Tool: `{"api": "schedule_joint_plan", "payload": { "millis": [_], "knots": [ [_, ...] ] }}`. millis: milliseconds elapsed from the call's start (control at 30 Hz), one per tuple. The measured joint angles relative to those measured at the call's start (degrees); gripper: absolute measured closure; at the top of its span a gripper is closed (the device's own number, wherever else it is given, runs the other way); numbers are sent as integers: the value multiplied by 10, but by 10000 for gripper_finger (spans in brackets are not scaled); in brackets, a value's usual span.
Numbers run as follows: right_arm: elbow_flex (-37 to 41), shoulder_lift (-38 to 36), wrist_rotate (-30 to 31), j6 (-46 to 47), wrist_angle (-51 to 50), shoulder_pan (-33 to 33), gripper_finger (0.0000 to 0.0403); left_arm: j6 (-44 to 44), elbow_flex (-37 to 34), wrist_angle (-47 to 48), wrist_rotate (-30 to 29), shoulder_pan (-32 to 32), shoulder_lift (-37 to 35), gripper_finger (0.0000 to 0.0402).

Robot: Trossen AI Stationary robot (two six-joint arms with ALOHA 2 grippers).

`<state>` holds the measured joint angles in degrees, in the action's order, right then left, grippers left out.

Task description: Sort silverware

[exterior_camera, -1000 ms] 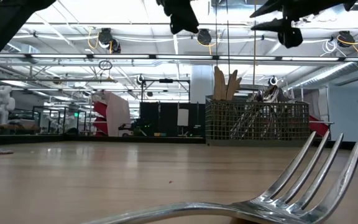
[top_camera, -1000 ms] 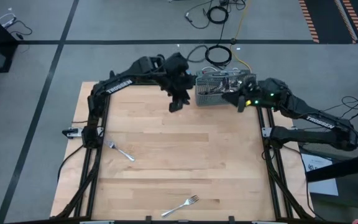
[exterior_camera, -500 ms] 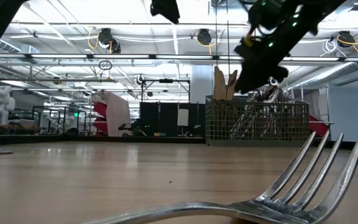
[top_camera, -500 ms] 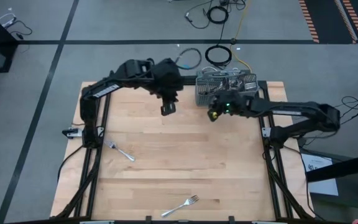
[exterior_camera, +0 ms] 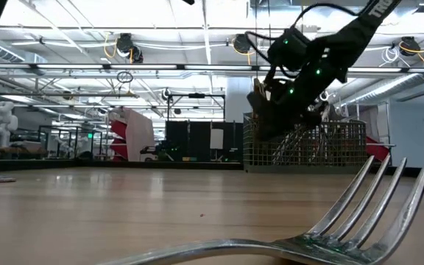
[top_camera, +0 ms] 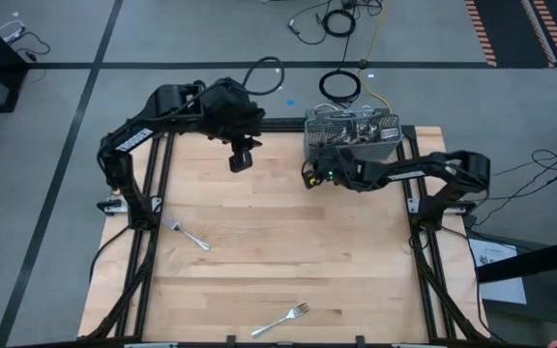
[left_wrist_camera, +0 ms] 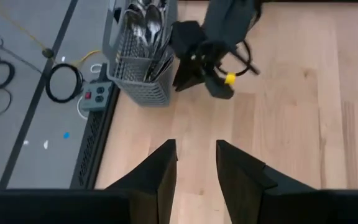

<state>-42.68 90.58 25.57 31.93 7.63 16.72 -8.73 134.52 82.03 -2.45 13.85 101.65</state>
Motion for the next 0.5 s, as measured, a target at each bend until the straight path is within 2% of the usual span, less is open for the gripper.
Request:
{"api": "schedule_joint_plan", "payload": {
  "millis": [200, 300, 500],
  "knots": [
    [0, 43, 18, 50, 39, 21, 399, -22, 0, 12, 3, 4, 0, 281],
    [0, 53, 16, 66, 60, 36, 397, -22, 0, 19, 4, 5, 0, 281],
    [0, 57, 73, 72, 100, 51, 401, -22, 0, 35, 7, 4, -1, 281]
  ]
}}
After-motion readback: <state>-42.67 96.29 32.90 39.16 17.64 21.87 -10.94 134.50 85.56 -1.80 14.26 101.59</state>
